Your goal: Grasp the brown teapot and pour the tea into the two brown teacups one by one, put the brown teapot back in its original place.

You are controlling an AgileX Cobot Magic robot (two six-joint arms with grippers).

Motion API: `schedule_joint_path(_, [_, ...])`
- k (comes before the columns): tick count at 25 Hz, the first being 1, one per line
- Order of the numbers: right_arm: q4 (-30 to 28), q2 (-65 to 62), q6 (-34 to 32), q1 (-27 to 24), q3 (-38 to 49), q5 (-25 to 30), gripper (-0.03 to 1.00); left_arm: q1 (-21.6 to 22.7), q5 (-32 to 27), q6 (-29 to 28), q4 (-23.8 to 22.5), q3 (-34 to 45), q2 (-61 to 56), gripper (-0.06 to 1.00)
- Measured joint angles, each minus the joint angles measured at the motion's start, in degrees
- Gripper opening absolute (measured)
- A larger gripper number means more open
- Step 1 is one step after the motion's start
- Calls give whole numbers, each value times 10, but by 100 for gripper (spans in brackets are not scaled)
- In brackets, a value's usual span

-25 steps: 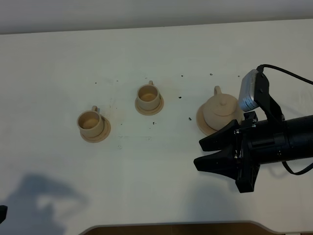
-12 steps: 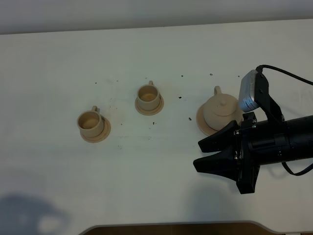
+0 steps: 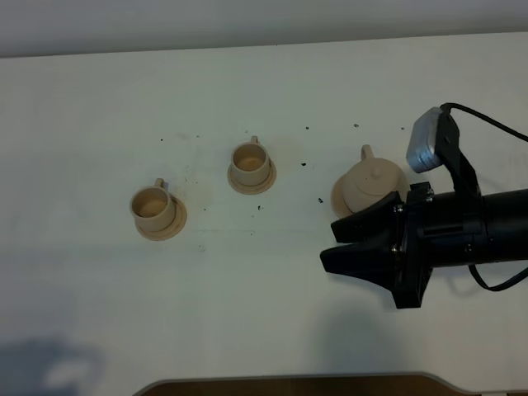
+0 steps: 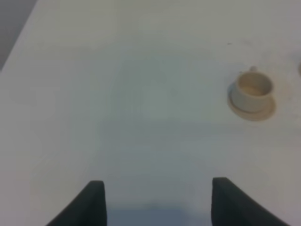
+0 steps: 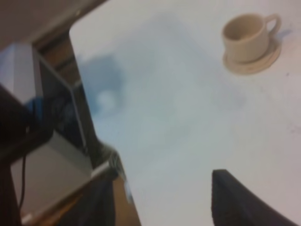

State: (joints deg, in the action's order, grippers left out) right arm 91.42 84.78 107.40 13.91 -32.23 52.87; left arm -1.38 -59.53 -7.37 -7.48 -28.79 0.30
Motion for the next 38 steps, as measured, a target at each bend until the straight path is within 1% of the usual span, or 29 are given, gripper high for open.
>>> schedule_joint_path(4, [23,0,0,0,0,-1,48,2,0,0,-1,0,-4,50])
schedule_joint_path(7, [64,0,-2,0,-2,-12,48,2,-1,0,-1,0,-2,50])
schedule_joint_path(9, [74,1,-18,0,-18,-46,48,2,0,0,-1,0,-2,50])
schedule_joint_path(10, [73,1,-36,0,-34,-73,48,2,0,0,-1,0,-2,50])
schedule_joint_path(11, [64,1,-61,0,-52,-98,48,2,0,0,-1,0,-2,50])
schedule_joint_path(13, [25,1,-125,0,-93,-162,48,2,0,0,-1,0,-2,50])
schedule_joint_path(14, [-8,2,-169,0,-118,-190,48,2,0,0,-1,0,-2,50])
schedule_joint_path(16, [-86,7,-259,0,-166,-226,48,2,0,0,-1,0,-2,50])
schedule_joint_path(18, [-188,23,-375,0,-222,-239,48,2,0,0,-1,0,-2,50])
schedule_joint_path(20, [-292,52,-493,1,-276,-237,48,2,0,0,-1,0,-2,50])
schedule_joint_path(22, [-414,94,-625,6,-339,-225,48,2,0,0,-1,0,-2,50])
schedule_joint_path(23, [-474,116,-678,10,-367,-212,48,2,0,0,-1,0,-2,50])
schedule_joint_path(24, [-522,135,-742,15,-403,-196,48,2,0,0,-1,0,-2,50])
schedule_joint_path(25, [-577,159,-802,21,-441,-178,48,2,0,0,-1,0,-2,50])
schedule_joint_path(28, [-726,226,-943,43,-551,-101,48,2,0,1,-1,0,-2,50])
schedule_joint_path(30, [-803,273,-1005,57,-621,-53,48,2,0,1,-1,0,-2,50])
schedule_joint_path(32, [-842,314,-1041,64,-674,-6,49,2,0,1,-1,0,-2,50])
schedule_joint_path(35, [-860,366,-1055,69,-733,55,50,2,0,1,-1,0,-2,50])
schedule_joint_path(38, [-872,405,-1055,71,-762,93,53,2,0,1,-1,0,-2,50])
